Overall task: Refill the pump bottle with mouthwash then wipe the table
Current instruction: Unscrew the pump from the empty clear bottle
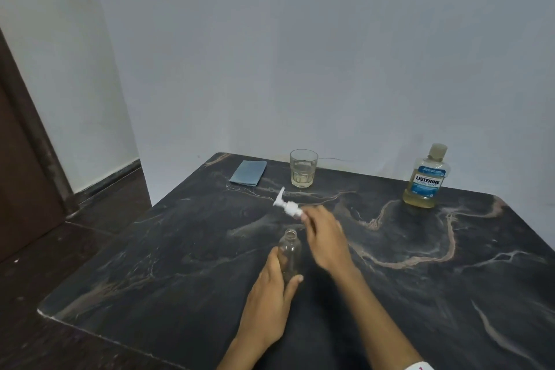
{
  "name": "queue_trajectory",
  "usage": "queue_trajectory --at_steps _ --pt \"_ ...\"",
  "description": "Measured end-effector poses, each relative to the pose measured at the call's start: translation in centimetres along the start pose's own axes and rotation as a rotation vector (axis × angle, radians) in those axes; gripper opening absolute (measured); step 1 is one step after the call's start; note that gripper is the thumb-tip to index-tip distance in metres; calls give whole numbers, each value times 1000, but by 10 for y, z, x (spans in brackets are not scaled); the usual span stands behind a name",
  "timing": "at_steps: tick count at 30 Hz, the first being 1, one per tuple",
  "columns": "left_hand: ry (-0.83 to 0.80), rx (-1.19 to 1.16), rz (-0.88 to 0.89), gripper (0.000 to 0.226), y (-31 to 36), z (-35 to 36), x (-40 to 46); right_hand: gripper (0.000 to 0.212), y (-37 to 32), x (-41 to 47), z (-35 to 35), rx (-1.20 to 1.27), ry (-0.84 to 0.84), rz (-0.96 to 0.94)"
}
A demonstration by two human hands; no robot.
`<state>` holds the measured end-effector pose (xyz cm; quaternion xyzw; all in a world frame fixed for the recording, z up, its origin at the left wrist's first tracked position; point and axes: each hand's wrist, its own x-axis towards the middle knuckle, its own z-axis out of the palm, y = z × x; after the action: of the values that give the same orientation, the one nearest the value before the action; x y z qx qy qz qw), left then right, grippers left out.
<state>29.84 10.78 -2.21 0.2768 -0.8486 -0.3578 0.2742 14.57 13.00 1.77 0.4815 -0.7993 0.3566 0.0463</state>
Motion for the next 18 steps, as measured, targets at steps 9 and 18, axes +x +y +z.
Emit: queue_trajectory --at_steps 9,18 --pt "13 -40 -21 59 -12 6 5 28 21 -16 32 -123 -113 33" --pt "-1 -62 -29 72 -13 8 7 29 28 -22 37 -191 -124 61"
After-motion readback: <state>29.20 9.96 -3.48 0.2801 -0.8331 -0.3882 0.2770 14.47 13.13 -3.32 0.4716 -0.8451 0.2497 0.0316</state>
